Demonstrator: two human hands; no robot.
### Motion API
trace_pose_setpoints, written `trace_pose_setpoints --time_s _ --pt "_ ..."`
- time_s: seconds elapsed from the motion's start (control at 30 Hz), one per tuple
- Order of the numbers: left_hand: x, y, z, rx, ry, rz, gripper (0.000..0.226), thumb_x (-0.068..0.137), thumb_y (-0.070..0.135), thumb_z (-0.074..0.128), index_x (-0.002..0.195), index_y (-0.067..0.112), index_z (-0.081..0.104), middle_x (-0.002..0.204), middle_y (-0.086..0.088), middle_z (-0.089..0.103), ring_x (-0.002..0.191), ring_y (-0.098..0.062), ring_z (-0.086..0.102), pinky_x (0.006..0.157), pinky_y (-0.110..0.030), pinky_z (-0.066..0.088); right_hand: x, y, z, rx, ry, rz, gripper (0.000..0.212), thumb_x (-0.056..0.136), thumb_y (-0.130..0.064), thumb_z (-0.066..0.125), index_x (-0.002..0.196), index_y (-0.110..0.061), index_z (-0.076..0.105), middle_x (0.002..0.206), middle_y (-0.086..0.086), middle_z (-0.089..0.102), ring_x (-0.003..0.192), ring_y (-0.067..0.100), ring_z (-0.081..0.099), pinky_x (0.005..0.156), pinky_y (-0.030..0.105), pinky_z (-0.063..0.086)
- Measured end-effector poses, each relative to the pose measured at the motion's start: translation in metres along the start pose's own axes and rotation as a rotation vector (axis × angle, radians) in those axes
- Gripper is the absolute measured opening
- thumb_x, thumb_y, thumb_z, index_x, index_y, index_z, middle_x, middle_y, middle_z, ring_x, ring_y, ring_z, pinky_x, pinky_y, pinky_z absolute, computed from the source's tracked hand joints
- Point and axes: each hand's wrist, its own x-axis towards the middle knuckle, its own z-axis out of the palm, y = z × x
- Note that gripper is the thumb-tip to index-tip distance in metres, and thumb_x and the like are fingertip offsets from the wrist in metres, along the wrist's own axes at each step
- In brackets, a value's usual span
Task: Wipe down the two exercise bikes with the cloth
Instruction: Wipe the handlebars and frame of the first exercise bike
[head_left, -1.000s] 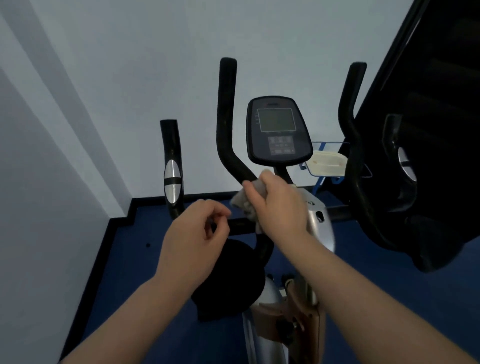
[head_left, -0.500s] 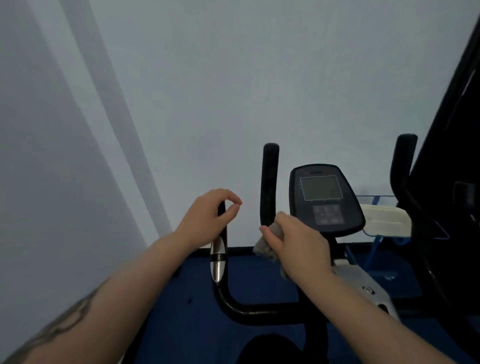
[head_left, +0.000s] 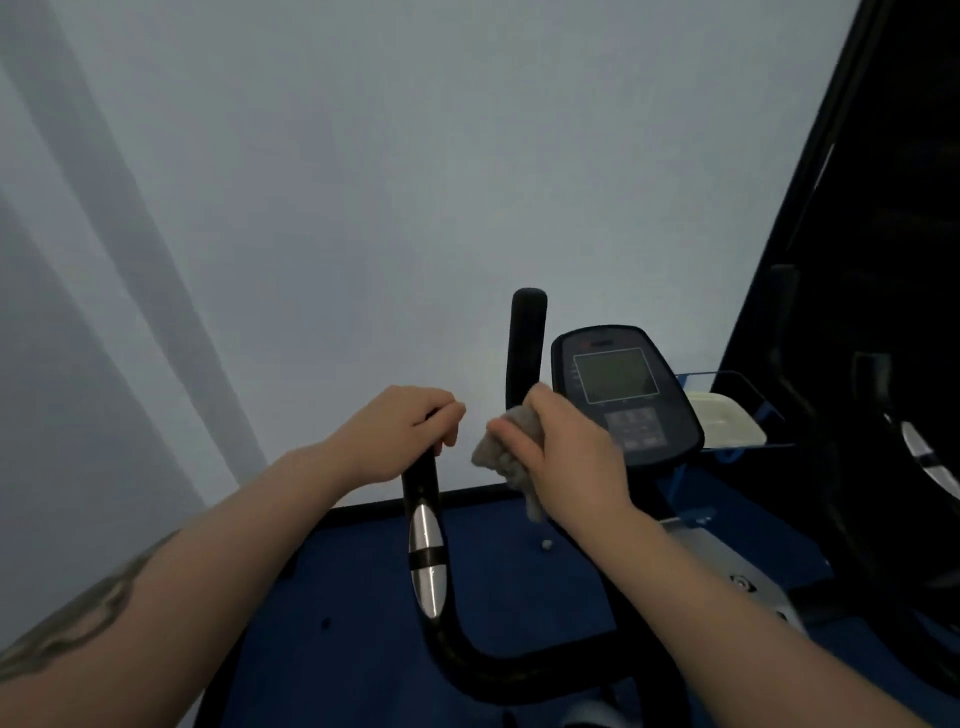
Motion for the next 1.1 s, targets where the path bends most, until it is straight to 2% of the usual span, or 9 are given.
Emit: trace_pose_setpoints --time_s 0.13,0.23,0.37,0.53,0.67,0.77,0.87,0.97,1.1 --pt "0.000 -0.004 0.008 -0.113 0.099 0.027 0.045 0.102 0.036 0.041 0.062 0.021 0.055 0.061 0.004 0.063 0.059 -0.012 0.060 0.064 -0.030 0.050 0.032 -0.003 -0.001 0.096 0.106 0.045 0.036 0.088 -0.054 0.058 0.077 -0.025 0.040 0.067 -0.010 0.053 0.064 0.004 0.053 0.054 0.025 0.039" --pt "-0.001 -0.007 0.011 -0.116 0.131 0.054 0.051 0.103 0.041 0.036 0.060 0.020 0.054 0.061 0.006 0.063 0.055 -0.009 0.057 0.062 -0.027 0.048 0.010 0.006 0.003 0.147 0.104 0.086 0.036 0.085 -0.060 0.056 0.075 -0.028 0.042 0.067 -0.010 0.057 0.063 0.005 0.056 0.056 0.033 0.048" --pt "0.000 -0.004 0.013 -0.135 0.169 0.053 0.054 0.103 0.042 0.036 0.058 0.019 0.054 0.058 0.003 0.062 0.055 -0.011 0.057 0.063 -0.028 0.048 0.023 0.004 -0.001 0.010 0.119 0.038 0.040 0.083 -0.063 0.055 0.073 -0.026 0.041 0.064 -0.012 0.052 0.063 0.004 0.053 0.051 0.025 0.036" --pt "-0.003 -0.006 0.016 -0.180 0.208 0.022 0.053 0.103 0.044 0.037 0.059 0.019 0.053 0.058 0.000 0.061 0.057 -0.014 0.058 0.065 -0.033 0.050 0.023 0.004 0.005 0.180 0.179 0.104 0.036 0.086 -0.049 0.065 0.073 -0.025 0.041 0.066 -0.003 0.057 0.063 0.018 0.057 0.058 0.044 0.051" --pt "0.000 -0.005 0.017 -0.138 0.213 0.023 0.052 0.103 0.043 0.036 0.060 0.019 0.053 0.058 -0.001 0.061 0.058 -0.014 0.059 0.066 -0.033 0.049 0.023 0.004 -0.005 0.065 0.104 0.022 0.037 0.084 -0.053 0.062 0.073 -0.027 0.038 0.067 -0.008 0.055 0.062 0.010 0.056 0.057 0.040 0.050" --pt "0.001 -0.006 0.015 -0.081 0.195 0.036 0.052 0.103 0.042 0.036 0.059 0.019 0.052 0.057 0.001 0.061 0.056 -0.009 0.056 0.062 -0.026 0.044 0.055 -0.015 -0.017 0.201 0.228 0.036 0.037 0.085 -0.061 0.057 0.081 -0.029 0.038 0.072 -0.007 0.063 0.064 0.015 0.062 0.057 0.044 0.052" --pt "0.000 -0.006 0.016 -0.095 0.214 0.025 0.052 0.102 0.041 0.037 0.058 0.020 0.051 0.056 0.001 0.060 0.056 -0.008 0.056 0.061 -0.025 0.043 0.076 -0.024 -0.019 0.154 0.367 0.100 0.041 0.081 -0.073 0.045 0.090 -0.036 0.029 0.074 -0.014 0.058 0.064 0.001 0.057 0.052 0.029 0.042" --pt "-0.001 -0.003 0.016 -0.095 0.231 0.031 0.050 0.102 0.040 0.038 0.058 0.020 0.051 0.056 0.002 0.059 0.056 -0.009 0.055 0.063 -0.028 0.046 0.050 -0.014 0.000 0.098 0.239 0.171 0.041 0.083 -0.068 0.051 0.092 -0.036 0.026 0.081 -0.015 0.057 0.068 0.001 0.056 0.054 0.022 0.037" --pt "-0.001 -0.003 0.015 -0.105 0.223 0.031 0.051 0.101 0.041 0.037 0.057 0.021 0.051 0.056 0.002 0.059 0.056 -0.008 0.056 0.063 -0.026 0.046 0.048 -0.009 -0.001 0.171 0.264 0.202 0.046 0.078 -0.072 0.053 0.091 -0.034 0.030 0.077 -0.012 0.061 0.066 0.006 0.061 0.059 0.034 0.051"
